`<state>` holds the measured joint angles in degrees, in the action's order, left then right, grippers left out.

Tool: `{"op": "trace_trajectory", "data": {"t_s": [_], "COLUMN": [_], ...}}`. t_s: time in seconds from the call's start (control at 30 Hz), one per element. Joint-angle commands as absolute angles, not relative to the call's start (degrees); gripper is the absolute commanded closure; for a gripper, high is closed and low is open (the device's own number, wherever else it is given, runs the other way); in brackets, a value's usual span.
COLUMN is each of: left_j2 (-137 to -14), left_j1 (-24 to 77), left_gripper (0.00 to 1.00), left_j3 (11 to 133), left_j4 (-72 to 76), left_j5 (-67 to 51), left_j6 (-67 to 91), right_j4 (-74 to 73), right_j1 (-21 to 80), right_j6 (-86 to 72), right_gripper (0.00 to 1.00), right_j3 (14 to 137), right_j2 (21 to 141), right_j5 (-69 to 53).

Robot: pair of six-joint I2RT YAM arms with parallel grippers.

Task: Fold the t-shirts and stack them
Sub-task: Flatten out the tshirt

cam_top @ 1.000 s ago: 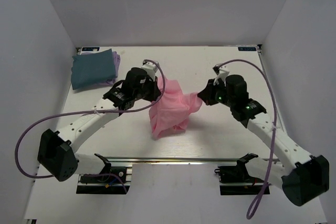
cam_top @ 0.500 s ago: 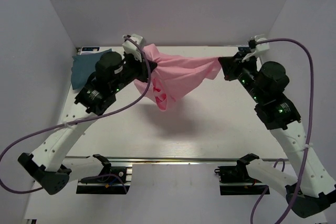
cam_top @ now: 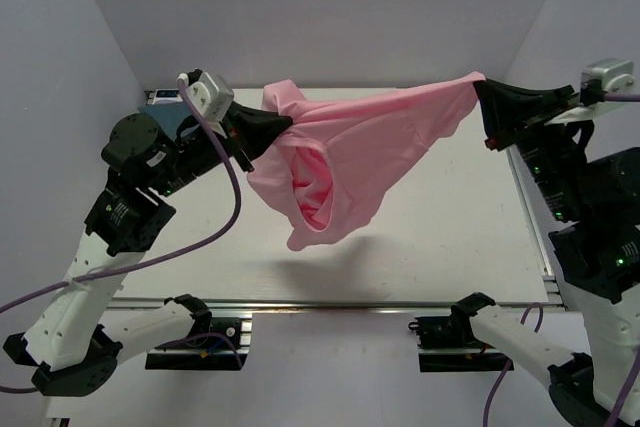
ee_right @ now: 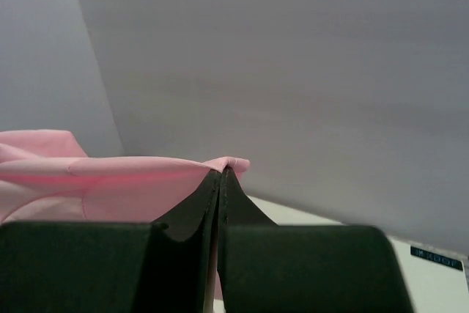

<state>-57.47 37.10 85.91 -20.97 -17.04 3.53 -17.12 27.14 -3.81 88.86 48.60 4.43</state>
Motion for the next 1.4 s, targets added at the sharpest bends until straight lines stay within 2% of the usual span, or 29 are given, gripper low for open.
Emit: {"op": "trace_trajectory", "data": {"t_s": [0.0, 0.27, 0.33, 0.47, 0.5, 0.57, 0.7, 0.8, 0.87, 1.07, 1.37], "left_j2": [-55.9, -59.8, -59.8, -62.0, -63.0, -64.7, -72.1, -81.9, -90.7, -107.1, -124.3], "left_j1": [36.8, 36.8, 36.8, 36.8, 36.8, 36.8, 35.4, 34.9, 34.4, 29.9, 25.3], "left_gripper": [1.0, 1.0, 0.91, 0.89, 0.9, 1.0, 1.0, 1.0, 1.0, 1.0, 1.0], "left_j3": [88.2, 93.8, 93.0, 88.3, 86.6, 81.2, 71.7, 70.6, 74.0, 87.9, 106.1], "left_j4": [-20.0, -25.7, -25.8, -25.1, -24.4, -22.2, -17.9, -16.4, -17.3, -18.5, -18.6], "left_j5": [-24.3, -17.4, -16.2, -10.5, -9.3, -5.8, -1.9, 0.7, 3.3, 5.2, 0.2], "left_j6": [2.0, 1.5, 1.5, 3.0, 3.5, 5.1, 8.4, 9.0, 9.5, 8.9, 5.2], "right_j4": [-15.3, -13.1, -12.9, -12.0, -11.7, -9.4, -3.3, -2.5, -1.8, -1.5, -0.7], "right_j1": [26.7, 26.7, 26.7, 26.6, 26.8, 26.8, 26.6, 25.9, 25.5, 22.9, 18.6], "right_j6": [-1.2, 1.5, 1.6, 1.1, 0.7, 0.4, -5.2, -8.2, -9.4, -9.7, -8.4], "right_gripper": [1.0, 1.0, 1.0, 1.0, 1.0, 1.0, 1.0, 1.0, 1.0, 1.0, 1.0], "right_j3": [92.8, 94.5, 93.8, 88.7, 84.3, 80.4, 63.3, 59.8, 60.6, 70.6, 86.9], "right_j2": [47.5, 47.6, 47.6, 47.2, 47.3, 47.5, 51.7, 63.5, 72.1, 91.2, 107.7], "right_j5": [4.3, 8.5, 9.3, 11.2, 12.6, 14.3, 28.3, 31.6, 29.4, 26.9, 23.7]}}
